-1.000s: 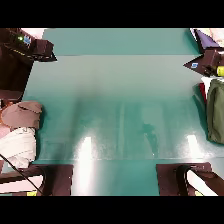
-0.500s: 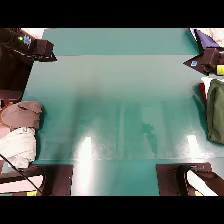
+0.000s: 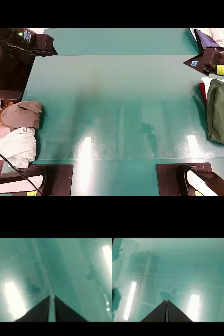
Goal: Fold the shirts.
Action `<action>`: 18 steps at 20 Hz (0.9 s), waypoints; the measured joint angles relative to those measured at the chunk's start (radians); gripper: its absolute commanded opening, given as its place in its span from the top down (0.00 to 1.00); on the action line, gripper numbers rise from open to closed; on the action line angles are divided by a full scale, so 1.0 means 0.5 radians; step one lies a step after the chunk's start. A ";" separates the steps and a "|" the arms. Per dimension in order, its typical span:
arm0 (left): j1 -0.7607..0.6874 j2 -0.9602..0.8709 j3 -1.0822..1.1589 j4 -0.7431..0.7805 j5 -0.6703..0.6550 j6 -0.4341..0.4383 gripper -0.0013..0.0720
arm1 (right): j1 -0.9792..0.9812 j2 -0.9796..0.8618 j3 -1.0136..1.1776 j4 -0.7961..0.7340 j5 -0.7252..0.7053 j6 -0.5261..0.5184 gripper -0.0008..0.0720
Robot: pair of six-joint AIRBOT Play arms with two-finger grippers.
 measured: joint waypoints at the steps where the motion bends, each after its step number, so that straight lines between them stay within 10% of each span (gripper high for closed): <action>1: -0.001 0.000 -0.005 0.041 -0.040 0.000 0.25 | 0.000 0.000 0.000 -0.001 -0.001 0.000 0.97; 9: 0.155 0.178 -0.711 0.893 -0.325 -0.115 0.25 | 0.000 0.000 0.000 -0.002 -0.002 -0.089 0.97; 18: 0.655 0.480 -1.657 1.136 0.155 -0.254 0.21 | 0.000 0.000 0.000 -0.002 -0.006 -0.130 0.97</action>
